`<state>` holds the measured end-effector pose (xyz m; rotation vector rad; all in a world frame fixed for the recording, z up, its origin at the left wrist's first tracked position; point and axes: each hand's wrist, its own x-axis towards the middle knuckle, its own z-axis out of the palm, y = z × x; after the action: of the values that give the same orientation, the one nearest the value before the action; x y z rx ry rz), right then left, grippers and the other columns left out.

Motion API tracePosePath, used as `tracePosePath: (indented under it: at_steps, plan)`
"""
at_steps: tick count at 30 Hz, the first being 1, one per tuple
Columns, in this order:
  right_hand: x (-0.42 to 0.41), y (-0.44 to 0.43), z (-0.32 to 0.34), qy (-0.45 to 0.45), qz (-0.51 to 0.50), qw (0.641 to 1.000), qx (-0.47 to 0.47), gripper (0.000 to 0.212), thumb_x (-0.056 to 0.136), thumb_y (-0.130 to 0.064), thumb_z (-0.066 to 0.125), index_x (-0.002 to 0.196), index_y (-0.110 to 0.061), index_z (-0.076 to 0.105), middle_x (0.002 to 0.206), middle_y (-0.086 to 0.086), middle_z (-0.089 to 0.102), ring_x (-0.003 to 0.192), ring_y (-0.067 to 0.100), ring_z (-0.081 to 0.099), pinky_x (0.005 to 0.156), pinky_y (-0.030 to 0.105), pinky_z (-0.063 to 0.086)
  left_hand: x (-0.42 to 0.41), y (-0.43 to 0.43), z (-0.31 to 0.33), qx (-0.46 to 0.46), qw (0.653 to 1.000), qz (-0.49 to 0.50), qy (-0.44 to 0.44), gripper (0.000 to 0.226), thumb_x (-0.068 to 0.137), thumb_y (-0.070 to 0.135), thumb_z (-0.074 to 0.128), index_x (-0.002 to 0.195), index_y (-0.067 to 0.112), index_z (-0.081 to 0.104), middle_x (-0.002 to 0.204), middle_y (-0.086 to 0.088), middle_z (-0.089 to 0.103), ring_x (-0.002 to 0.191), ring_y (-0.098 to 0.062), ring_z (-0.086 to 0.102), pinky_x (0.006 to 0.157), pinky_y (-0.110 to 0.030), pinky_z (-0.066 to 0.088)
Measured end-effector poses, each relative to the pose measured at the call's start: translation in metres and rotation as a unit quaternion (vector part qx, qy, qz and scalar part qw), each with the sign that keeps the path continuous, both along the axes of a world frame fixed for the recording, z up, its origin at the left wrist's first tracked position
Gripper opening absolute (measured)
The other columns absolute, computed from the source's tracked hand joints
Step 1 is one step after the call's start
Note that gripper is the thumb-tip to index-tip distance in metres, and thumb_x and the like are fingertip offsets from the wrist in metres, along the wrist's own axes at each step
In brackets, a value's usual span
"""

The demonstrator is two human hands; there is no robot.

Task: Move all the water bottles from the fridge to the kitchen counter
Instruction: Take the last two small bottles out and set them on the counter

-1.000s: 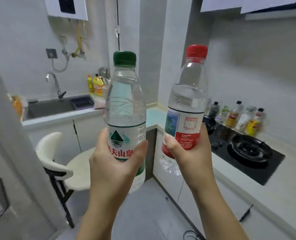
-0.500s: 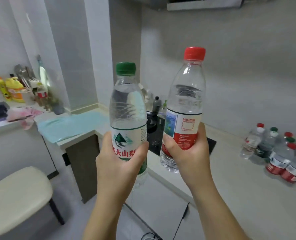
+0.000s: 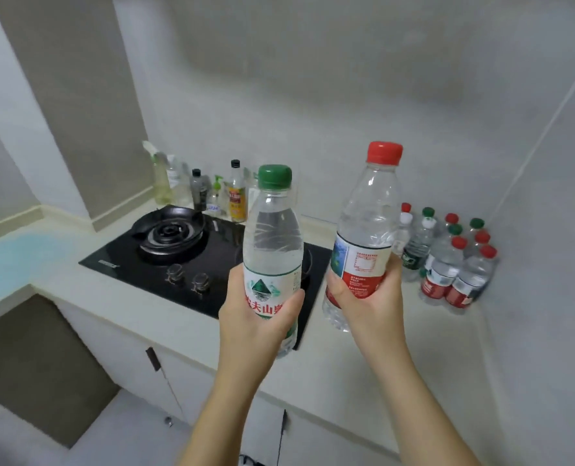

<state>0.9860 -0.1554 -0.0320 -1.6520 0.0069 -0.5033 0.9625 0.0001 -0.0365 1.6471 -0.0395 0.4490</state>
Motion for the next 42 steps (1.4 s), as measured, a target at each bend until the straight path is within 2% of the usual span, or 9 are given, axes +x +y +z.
tracePosePath:
  at_steps: [9, 14, 18, 22, 25, 29, 33, 37, 42]
  plan:
    - [0.126, -0.073, -0.095, 0.091, -0.114, 0.989, 0.012, 0.062, 0.073, -0.004, 0.082, 0.113, -0.032, 0.044, 0.105, -0.014, 0.063, 0.084, -0.013, 0.063, 0.069, 0.006, 0.048, 0.163, -0.060, -0.082, 0.001, 0.981, -0.157, 0.115, 0.052, 0.072, 0.014, 0.083, 0.114, 0.026, 0.054, 0.098, 0.011, 0.069, 0.091, -0.005, 0.067, 0.078, -0.023, 0.055]
    - [0.174, -0.116, -0.151, 0.159, -0.158, 0.974, -0.001, 0.062, 0.064, -0.007, 0.086, 0.107, -0.033, 0.050, 0.105, -0.008, 0.068, 0.093, 0.010, 0.068, 0.080, 0.031, 0.055, 0.230, -0.100, -0.137, -0.001, 0.958, -0.220, 0.183, 0.052, 0.071, 0.004, 0.081, 0.113, 0.022, 0.057, 0.101, 0.000, 0.071, 0.088, -0.011, 0.065, 0.071, -0.020, 0.053]
    - [0.199, -0.147, -0.185, 0.212, -0.178, 0.961, -0.009, 0.061, 0.059, -0.019, 0.086, 0.107, -0.033, 0.052, 0.102, -0.011, 0.068, 0.093, 0.016, 0.068, 0.076, 0.038, 0.057, 0.268, -0.139, -0.170, -0.009, 0.942, -0.244, 0.231, 0.047, 0.074, -0.003, 0.078, 0.108, 0.021, 0.056, 0.093, 0.000, 0.067, 0.079, -0.010, 0.060, 0.063, -0.015, 0.051]
    - [0.214, -0.183, -0.221, 0.237, -0.203, 0.950, -0.009, 0.064, 0.054, -0.033, 0.084, 0.110, -0.032, 0.053, 0.101, -0.008, 0.070, 0.089, 0.021, 0.068, 0.074, 0.049, 0.059, 0.297, -0.173, -0.201, 0.016, 0.934, -0.256, 0.247, 0.056, 0.071, 0.009, 0.083, 0.117, 0.023, 0.055, 0.102, 0.000, 0.069, 0.092, -0.014, 0.067, 0.070, -0.023, 0.057]
    - [0.218, -0.205, -0.239, 0.233, -0.225, 0.946, -0.008, 0.070, 0.057, -0.028, 0.085, 0.119, -0.030, 0.053, 0.110, -0.007, 0.069, 0.098, 0.020, 0.067, 0.081, 0.042, 0.057, 0.310, -0.193, -0.219, 0.042, 0.933, -0.253, 0.252, 0.056, 0.068, 0.014, 0.084, 0.115, 0.027, 0.057, 0.101, 0.002, 0.069, 0.097, -0.020, 0.067, 0.074, -0.034, 0.061]
    - [0.222, -0.223, -0.252, 0.221, -0.231, 0.947, -0.005, 0.080, 0.053, -0.033, 0.083, 0.126, -0.030, 0.051, 0.119, -0.010, 0.067, 0.107, 0.015, 0.065, 0.088, 0.038, 0.054, 0.313, -0.211, -0.223, 0.089, 0.929, -0.270, 0.238, 0.055, 0.073, 0.016, 0.083, 0.119, 0.028, 0.054, 0.103, 0.014, 0.065, 0.092, 0.001, 0.062, 0.069, -0.012, 0.049]
    - [0.220, -0.223, -0.265, 0.216, -0.220, 0.951, -0.019, 0.076, 0.066, -0.022, 0.085, 0.131, -0.030, 0.048, 0.125, -0.012, 0.064, 0.112, 0.009, 0.062, 0.090, 0.030, 0.050, 0.312, -0.214, -0.225, 0.144, 0.923, -0.279, 0.223, 0.060, 0.074, 0.017, 0.082, 0.123, 0.032, 0.051, 0.103, 0.020, 0.063, 0.089, 0.016, 0.057, 0.068, -0.004, 0.046]
    - [0.219, -0.224, -0.277, 0.264, -0.248, 0.930, -0.069, 0.058, 0.063, -0.036, 0.087, 0.109, -0.023, 0.054, 0.108, 0.001, 0.060, 0.097, 0.020, 0.063, 0.081, 0.040, 0.054, 0.320, -0.209, -0.237, 0.237, 0.905, -0.267, 0.232, 0.053, 0.070, 0.020, 0.084, 0.113, 0.029, 0.054, 0.103, 0.016, 0.064, 0.093, 0.003, 0.061, 0.072, -0.007, 0.045]
    - [0.225, -0.237, -0.287, 0.280, -0.260, 0.906, -0.180, 0.057, 0.064, -0.040, 0.088, 0.104, -0.012, 0.058, 0.101, 0.005, 0.058, 0.090, 0.021, 0.058, 0.075, 0.037, 0.051, 0.333, -0.221, -0.248, 0.351, 0.869, -0.272, 0.217, 0.051, 0.068, 0.027, 0.084, 0.112, 0.017, 0.061, 0.107, -0.001, 0.065, 0.095, -0.019, 0.062, 0.084, -0.032, 0.051]
